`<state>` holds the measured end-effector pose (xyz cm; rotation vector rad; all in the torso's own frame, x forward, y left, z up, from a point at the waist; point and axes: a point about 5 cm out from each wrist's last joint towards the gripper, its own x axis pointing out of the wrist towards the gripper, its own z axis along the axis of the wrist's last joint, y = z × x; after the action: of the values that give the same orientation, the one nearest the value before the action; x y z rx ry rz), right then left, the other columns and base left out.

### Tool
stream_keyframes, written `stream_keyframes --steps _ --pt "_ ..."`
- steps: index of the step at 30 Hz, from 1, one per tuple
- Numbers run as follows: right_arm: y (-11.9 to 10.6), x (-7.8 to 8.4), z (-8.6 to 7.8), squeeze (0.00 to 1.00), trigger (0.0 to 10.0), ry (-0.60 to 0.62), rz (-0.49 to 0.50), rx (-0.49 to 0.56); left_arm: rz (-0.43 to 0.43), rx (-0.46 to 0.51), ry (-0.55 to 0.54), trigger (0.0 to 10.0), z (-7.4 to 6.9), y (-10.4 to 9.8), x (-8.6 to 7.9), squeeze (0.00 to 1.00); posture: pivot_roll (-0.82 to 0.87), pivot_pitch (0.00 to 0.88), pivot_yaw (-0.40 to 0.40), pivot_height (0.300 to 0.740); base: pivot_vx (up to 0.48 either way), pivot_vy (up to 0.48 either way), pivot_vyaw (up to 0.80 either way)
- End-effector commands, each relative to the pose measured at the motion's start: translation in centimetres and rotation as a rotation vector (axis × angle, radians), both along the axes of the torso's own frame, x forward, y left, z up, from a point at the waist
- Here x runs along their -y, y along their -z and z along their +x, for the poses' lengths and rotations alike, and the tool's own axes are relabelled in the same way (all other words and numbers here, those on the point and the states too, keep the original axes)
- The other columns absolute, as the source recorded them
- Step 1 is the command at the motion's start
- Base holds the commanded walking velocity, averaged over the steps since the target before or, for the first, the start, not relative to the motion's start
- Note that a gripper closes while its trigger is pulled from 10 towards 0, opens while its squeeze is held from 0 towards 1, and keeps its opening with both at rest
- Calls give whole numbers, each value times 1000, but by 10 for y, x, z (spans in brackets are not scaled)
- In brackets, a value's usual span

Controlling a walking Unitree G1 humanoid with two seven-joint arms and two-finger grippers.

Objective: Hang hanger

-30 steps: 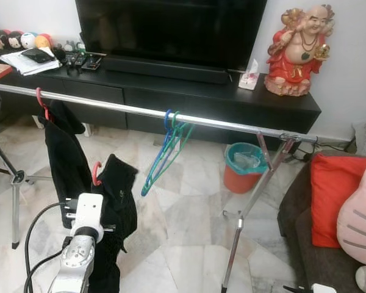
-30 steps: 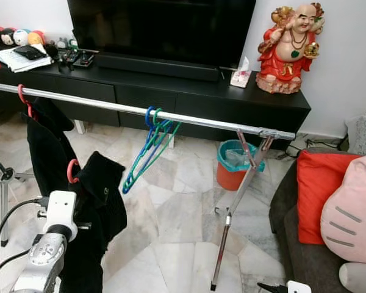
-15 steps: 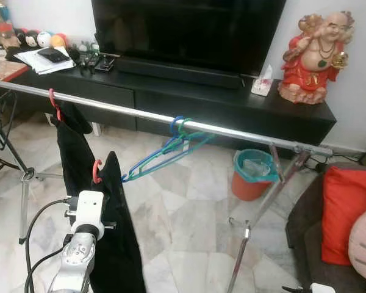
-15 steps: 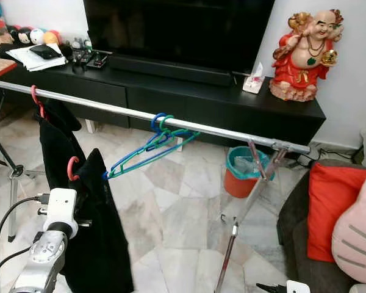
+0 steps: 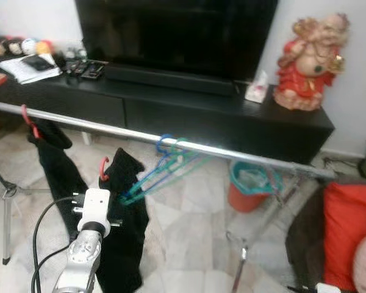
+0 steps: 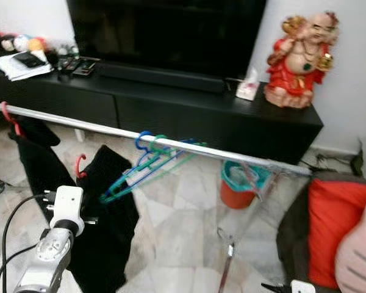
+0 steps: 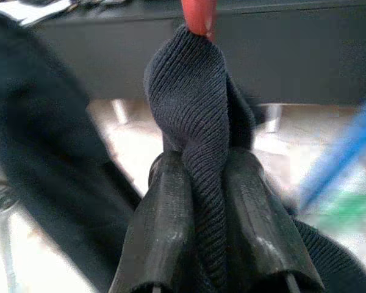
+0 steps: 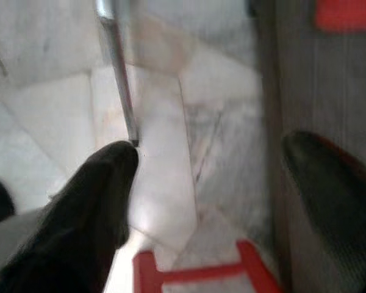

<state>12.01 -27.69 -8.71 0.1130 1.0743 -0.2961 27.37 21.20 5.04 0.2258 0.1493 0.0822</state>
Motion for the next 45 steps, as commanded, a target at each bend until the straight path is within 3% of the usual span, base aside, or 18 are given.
stream_keyframes --steps 1,9,18,27,33,45 --pt "-2 5 1 0 10000 3 -10 4 19 65 5 10000 2 -11 1 0 29 0 -76 740 0 0 0" --pt "-2 5 1 0 10000 0 -6 4 18 89 11 10000 -6 -10 3 0 34 0 -80 740 0 0 0" --pt "-3 5 2 0 10000 -2 -5 5 51 150 -26 10000 0 -23 -8 0 32 0 -80 740 0 0 0" --pt "-3 5 2 0 10000 -13 -10 3 42 151 51 10000 23 -31 -2 0 24 0 -86 740 0 0 0" --pt "-3 5 2 0 10000 -13 -11 5 49 129 125 10000 50 -41 5 0 4 0 -85 740 0 0 0" --pt "-3 7 2 0 10000 -8 -16 4 38 104 203 10000 69 -46 16 0 -12 0 -89 740 0 0 0"
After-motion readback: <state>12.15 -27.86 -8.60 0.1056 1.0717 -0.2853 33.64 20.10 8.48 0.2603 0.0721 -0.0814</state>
